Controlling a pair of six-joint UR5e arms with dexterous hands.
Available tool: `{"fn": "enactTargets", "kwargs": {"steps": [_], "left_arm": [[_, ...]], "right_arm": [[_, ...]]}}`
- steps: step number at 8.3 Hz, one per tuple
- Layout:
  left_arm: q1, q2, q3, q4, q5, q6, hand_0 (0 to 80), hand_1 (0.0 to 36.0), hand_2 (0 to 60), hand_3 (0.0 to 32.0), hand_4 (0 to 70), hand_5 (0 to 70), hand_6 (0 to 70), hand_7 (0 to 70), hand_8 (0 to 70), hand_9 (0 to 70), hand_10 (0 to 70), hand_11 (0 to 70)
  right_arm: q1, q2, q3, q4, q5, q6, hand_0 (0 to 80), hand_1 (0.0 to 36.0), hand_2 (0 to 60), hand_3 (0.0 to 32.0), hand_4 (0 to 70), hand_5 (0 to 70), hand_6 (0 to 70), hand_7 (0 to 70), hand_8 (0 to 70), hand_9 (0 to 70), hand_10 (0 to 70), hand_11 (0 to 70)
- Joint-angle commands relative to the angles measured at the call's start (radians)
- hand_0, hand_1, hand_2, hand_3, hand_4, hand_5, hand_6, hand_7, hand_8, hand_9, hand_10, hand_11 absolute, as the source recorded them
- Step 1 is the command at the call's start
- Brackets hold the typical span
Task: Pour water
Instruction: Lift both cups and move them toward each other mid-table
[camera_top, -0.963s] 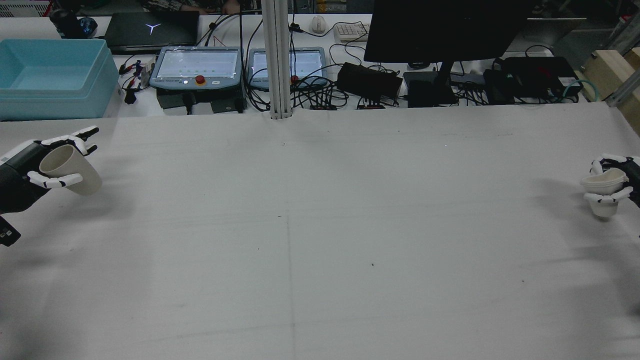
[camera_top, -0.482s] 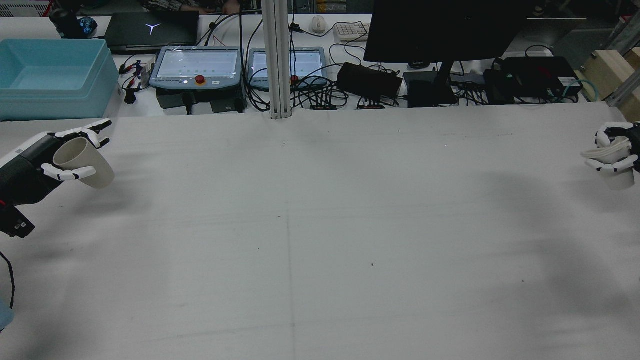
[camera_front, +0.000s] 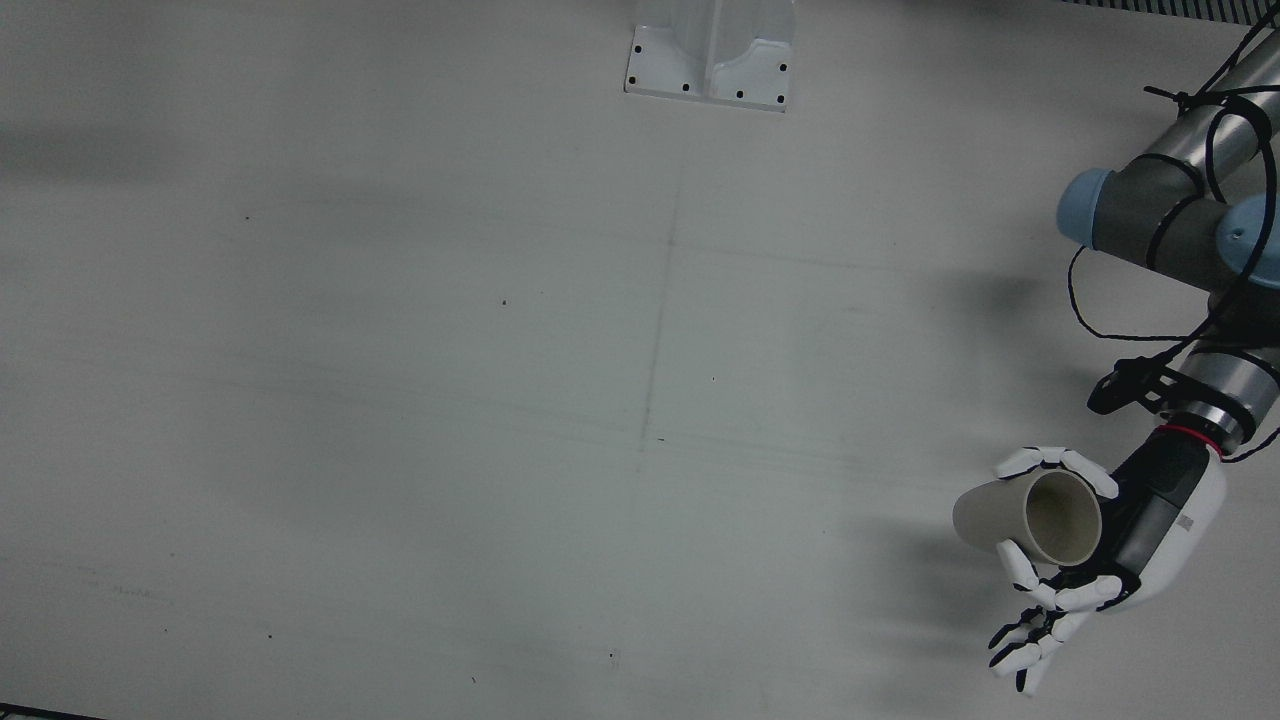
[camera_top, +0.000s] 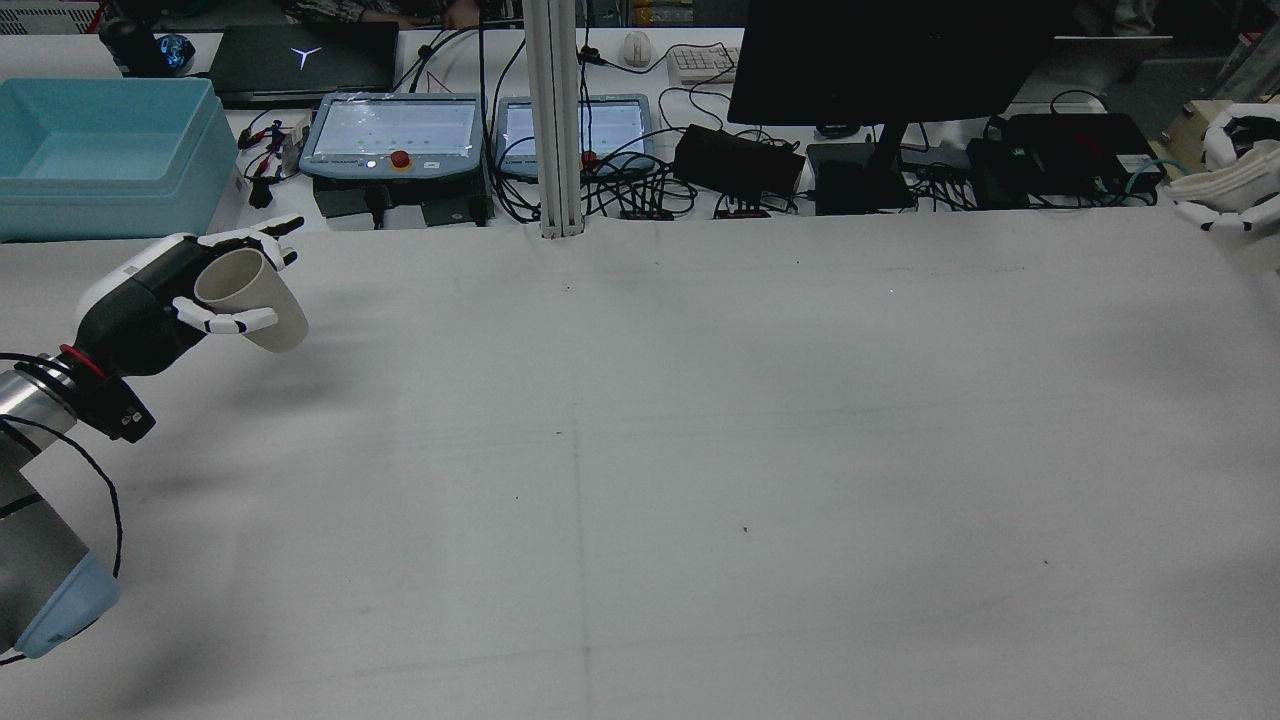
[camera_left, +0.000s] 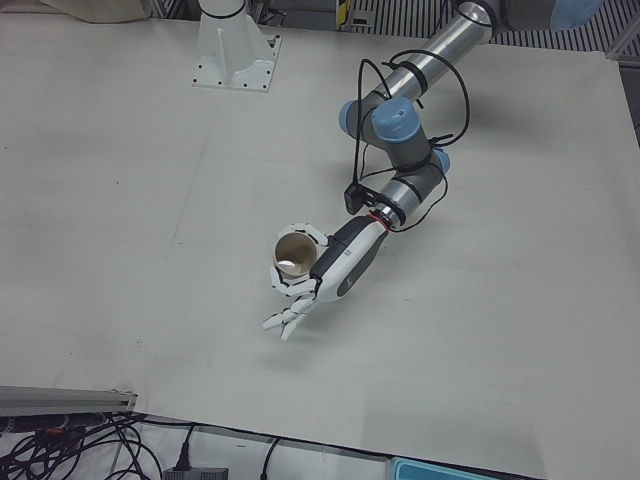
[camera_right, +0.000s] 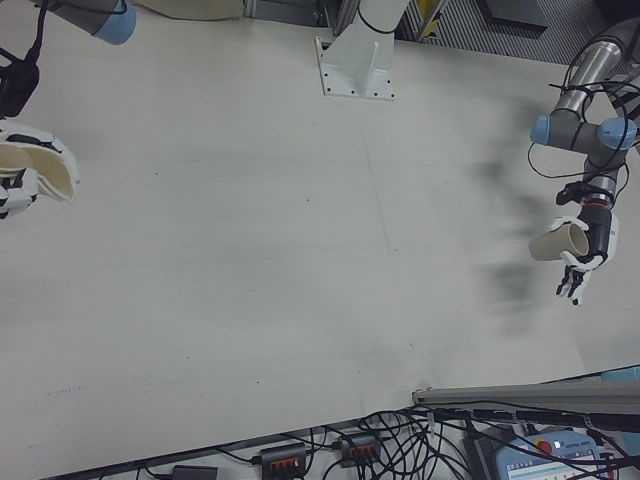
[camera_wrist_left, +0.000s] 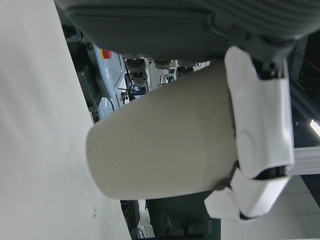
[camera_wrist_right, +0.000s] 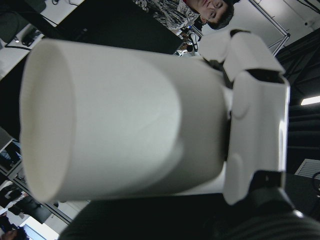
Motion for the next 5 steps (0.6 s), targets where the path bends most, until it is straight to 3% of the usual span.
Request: {"fn": "enactTargets", "kwargs": {"steps": [1,2,4,5], "left_arm": [[0.120,-0.152,-0.007,0.136,0.003,0.059,65.5,36.0,60.0,0.0,63.7,70.0,9.3,14.5,1.3,2.6,6.2,12.0],[0.148,-0.195,-0.007,0.172,0.009,0.093,64.6,36.0,60.0,0.0,64.2,70.0,9.5,14.5,1.4,2.6,6.3,12.1],[0.196,-0.263,-0.004,0.220,0.020,0.148,64.2,36.0,60.0,0.0,64.6,70.0,9.9,15.0,1.5,2.8,6.5,12.3],[0.223,-0.298,0.006,0.233,0.020,0.165,64.3,36.0,60.0,0.0,65.0,70.0,10.2,15.3,1.6,3.0,6.5,12.3]], "right_arm": [[0.026,0.177,0.211,-0.333,-0.034,-0.042,73.4,25.9,46.3,0.0,51.2,70.0,70.0,70.0,70.0,70.0,70.0,70.0],[0.012,0.238,0.219,-0.403,-0.033,-0.048,80.0,30.1,51.0,0.0,65.8,70.0,70.0,70.0,70.0,70.0,70.0,70.0],[-0.053,0.325,0.216,-0.460,-0.008,-0.077,80.0,35.6,52.7,0.0,70.0,70.0,70.0,70.0,70.0,70.0,70.0,70.0],[-0.116,0.348,0.216,-0.468,0.053,-0.088,80.0,36.0,54.2,0.0,70.0,70.0,70.0,70.0,68.2,70.0,70.0,70.0]]}}
